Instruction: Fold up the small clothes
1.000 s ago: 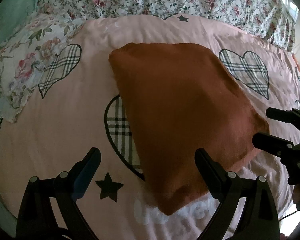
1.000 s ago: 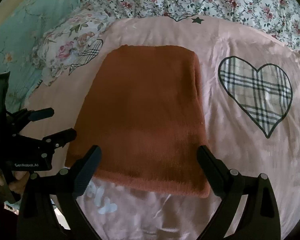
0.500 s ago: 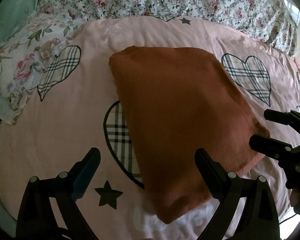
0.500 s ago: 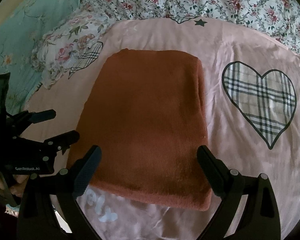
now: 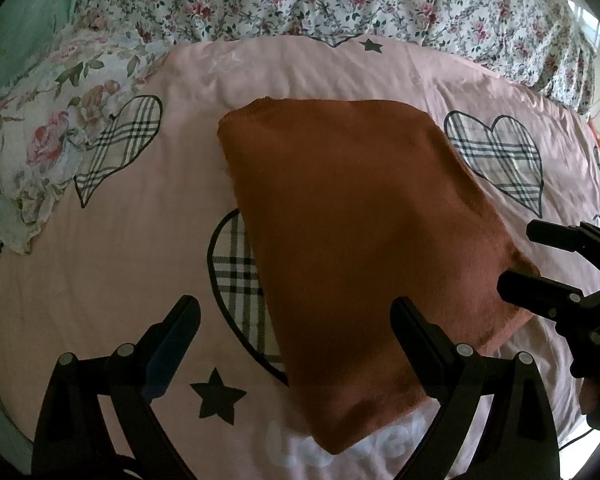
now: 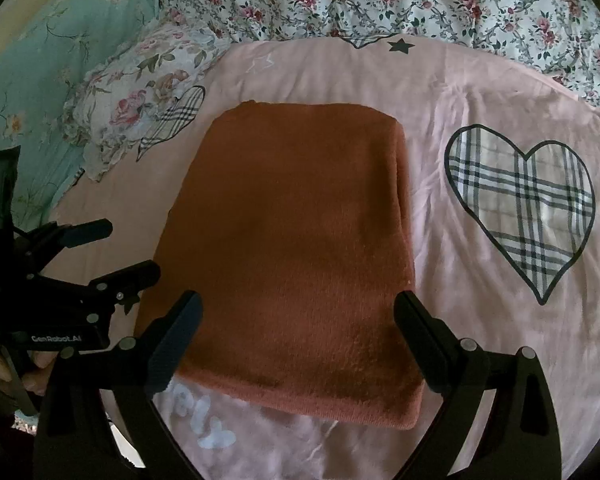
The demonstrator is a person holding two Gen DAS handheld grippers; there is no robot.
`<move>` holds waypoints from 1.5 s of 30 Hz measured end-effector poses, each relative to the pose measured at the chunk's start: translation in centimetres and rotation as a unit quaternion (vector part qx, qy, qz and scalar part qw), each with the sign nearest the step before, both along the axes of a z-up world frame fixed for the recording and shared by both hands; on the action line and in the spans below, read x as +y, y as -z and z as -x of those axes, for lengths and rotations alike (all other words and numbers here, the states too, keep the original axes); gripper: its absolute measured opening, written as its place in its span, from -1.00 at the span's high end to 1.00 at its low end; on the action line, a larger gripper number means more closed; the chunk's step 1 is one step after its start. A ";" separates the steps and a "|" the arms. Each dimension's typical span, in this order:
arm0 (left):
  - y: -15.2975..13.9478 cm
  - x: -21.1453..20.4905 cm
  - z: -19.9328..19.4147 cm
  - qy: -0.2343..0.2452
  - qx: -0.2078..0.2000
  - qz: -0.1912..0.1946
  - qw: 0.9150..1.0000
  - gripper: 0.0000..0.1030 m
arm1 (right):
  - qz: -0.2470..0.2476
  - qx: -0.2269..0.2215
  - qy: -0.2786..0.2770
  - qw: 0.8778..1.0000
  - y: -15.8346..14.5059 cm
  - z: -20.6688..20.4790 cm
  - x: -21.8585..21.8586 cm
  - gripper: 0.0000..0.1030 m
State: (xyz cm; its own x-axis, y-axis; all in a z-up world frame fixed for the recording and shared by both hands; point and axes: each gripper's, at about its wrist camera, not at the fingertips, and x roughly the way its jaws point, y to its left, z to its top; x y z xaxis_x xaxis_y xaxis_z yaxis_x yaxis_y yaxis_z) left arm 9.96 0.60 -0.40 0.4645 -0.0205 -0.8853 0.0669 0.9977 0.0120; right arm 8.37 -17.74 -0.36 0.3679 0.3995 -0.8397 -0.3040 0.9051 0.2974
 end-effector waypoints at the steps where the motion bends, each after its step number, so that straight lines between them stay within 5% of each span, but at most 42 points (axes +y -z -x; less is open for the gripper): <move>1: 0.0 0.0 0.0 0.000 0.000 0.000 1.000 -0.87 | 0.000 0.000 0.000 1.000 0.0 -0.1 0.0 -0.87; 45: -0.4 -0.1 -0.5 -0.006 -0.005 0.005 1.000 -0.87 | -0.008 0.001 -0.002 1.000 -0.3 -0.9 -0.1 -0.87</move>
